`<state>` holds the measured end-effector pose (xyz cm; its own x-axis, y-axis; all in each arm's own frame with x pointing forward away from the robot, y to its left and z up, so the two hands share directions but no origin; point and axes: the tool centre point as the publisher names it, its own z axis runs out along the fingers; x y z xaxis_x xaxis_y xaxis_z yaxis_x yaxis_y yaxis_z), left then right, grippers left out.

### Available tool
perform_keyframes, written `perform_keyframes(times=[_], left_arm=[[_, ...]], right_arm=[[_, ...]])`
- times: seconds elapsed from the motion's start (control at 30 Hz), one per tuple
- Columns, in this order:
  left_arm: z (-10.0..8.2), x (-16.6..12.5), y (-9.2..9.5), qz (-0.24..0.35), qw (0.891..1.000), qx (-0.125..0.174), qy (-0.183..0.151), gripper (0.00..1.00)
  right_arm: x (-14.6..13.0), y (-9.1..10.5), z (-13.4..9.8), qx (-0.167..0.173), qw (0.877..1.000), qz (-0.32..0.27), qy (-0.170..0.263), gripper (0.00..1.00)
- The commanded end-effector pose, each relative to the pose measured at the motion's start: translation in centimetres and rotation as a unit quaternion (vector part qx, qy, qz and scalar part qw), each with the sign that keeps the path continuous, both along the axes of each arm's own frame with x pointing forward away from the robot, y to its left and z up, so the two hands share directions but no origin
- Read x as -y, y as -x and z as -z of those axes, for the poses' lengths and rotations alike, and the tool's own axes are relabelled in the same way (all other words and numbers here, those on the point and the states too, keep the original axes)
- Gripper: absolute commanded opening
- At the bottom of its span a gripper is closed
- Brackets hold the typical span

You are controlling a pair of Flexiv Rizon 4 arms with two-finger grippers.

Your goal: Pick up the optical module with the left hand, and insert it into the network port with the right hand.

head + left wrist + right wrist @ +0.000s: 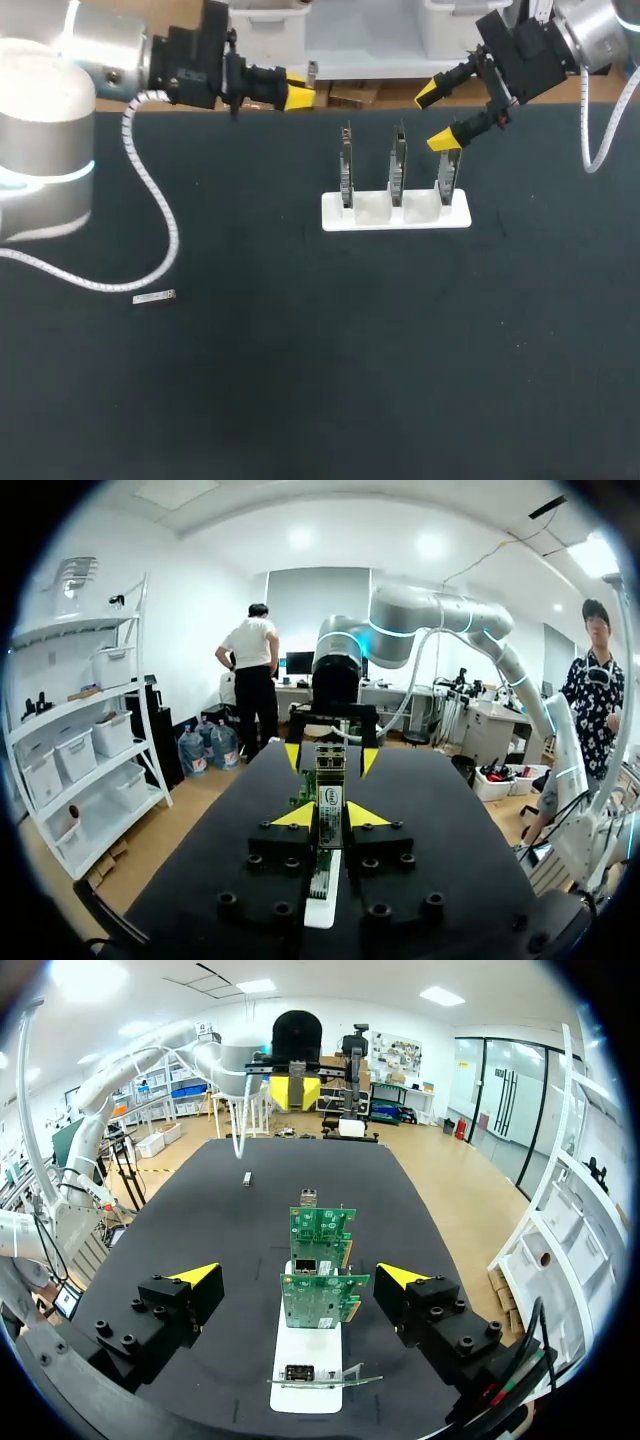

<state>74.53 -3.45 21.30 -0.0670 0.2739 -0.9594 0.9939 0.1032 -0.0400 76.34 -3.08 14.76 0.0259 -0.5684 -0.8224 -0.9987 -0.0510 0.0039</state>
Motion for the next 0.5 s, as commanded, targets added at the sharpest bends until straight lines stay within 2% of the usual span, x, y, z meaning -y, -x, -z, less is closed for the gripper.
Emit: perform_keyframes(times=[0.03, 0.23, 0.5], left_arm=[[0.3, 2.3, 0.3, -0.008, 1.0, 0.017, 0.012, 0.0], [-0.2, 4.5, -0.1, 0.004, 0.999, 0.042, 0.005, 0.0], [0.0, 7.1, -0.9, 0.013, 0.999, 0.037, 0.01, 0.0]], right_arm=[[0.0, 0.0, 0.0, 0.0, 1.0, -0.001, -0.001, 1.0], [0.0, 0.0, 0.0, 0.0, 1.0, -0.001, -0.001, 1.0], [0.0, 0.0, 0.0, 0.0, 1.0, -0.001, -0.001, 1.0]])
